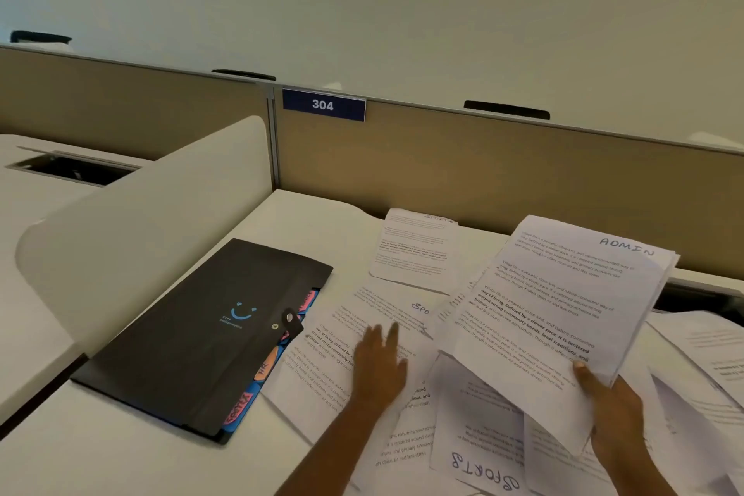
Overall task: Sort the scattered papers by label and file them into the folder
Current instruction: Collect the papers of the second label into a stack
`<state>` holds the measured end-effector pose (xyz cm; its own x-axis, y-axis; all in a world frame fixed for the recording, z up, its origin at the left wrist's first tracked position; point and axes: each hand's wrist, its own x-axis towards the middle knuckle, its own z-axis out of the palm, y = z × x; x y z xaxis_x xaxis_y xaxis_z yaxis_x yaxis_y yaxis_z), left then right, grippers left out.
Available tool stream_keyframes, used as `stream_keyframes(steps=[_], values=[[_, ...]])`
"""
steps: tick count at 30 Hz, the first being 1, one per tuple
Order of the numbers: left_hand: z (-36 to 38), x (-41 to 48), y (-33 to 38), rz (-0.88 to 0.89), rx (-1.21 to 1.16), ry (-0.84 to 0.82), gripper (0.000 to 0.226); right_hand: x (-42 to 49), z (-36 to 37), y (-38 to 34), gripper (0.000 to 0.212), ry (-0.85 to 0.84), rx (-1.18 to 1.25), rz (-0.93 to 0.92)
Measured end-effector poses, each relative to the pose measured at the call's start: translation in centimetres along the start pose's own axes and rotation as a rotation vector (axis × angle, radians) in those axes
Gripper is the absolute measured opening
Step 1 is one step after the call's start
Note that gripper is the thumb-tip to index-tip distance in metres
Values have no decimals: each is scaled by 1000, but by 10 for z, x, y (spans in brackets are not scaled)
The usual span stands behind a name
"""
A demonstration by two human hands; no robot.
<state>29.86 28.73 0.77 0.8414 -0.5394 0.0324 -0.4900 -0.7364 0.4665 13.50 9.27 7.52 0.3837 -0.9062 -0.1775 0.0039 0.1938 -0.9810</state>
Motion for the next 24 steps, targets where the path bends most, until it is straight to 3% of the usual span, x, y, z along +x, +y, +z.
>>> stream_keyframes(steps=[6,9,12,16,20,24], values=[[-20,-5,-54,-180,242,-37,72,-7,22,13,37,-53,-15,46],[-16,-9,-66,-226,232,-64,76,-11,31,20,39,-97,-25,69],[-15,-16,-56,-207,225,11,94,-13,39,24,39,-131,-51,99],[22,-11,-54,-167,217,-54,76,-15,48,26,40,-187,-100,129],[28,-11,-45,-146,288,41,86,-19,56,24,39,-234,-135,130],[-9,-12,-48,-161,311,141,53,-22,58,20,39,-270,-125,159]])
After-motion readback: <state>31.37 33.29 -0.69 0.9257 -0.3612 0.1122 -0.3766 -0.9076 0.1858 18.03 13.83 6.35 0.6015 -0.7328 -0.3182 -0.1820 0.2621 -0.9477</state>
